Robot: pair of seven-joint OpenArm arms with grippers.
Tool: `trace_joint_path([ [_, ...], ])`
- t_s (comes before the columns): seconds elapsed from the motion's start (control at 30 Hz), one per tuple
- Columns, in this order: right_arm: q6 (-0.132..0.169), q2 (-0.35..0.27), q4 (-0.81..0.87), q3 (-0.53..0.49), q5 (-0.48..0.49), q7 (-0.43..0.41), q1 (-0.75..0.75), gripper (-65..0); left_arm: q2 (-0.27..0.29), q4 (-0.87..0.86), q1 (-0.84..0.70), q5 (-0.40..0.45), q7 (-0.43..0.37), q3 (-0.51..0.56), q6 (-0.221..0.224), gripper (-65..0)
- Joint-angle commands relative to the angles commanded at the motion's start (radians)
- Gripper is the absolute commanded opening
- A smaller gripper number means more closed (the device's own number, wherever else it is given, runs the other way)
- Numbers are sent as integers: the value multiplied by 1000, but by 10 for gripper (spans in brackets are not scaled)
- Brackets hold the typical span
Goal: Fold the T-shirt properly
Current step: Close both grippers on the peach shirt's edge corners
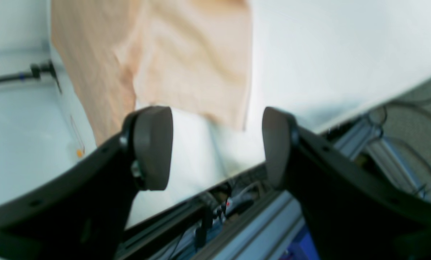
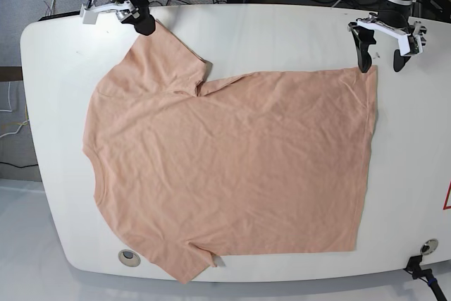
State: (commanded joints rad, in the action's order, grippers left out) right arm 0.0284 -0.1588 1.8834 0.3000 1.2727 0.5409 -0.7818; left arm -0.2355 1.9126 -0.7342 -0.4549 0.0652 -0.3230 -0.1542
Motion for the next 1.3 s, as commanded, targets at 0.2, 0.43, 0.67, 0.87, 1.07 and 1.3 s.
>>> trace_joint_path([
  [0.2,0,23,-80,0,0,55,44,-277,0,-15,12,0,8,0,0,-170],
  [0.43,0,23,-80,-2,6,58,83,-277,0,-38,14,0,8,0,0,-170],
  [0.67,0,21,-112,-66,8,58,120,-277,0,-92,69,2,9,-2,0,-170],
  [0.87,0,21,-112,-66,5,58,129,-278,0,-173,126,2,9,0,0,-170],
  [1.07,0,17,-114,-38,0,58,141,-353,0,-189,133,2,9,5,0,-170],
  [1.3,0,15,-115,-35,-2,57,163,-526,0,-189,133,2,9,6,0,-170],
])
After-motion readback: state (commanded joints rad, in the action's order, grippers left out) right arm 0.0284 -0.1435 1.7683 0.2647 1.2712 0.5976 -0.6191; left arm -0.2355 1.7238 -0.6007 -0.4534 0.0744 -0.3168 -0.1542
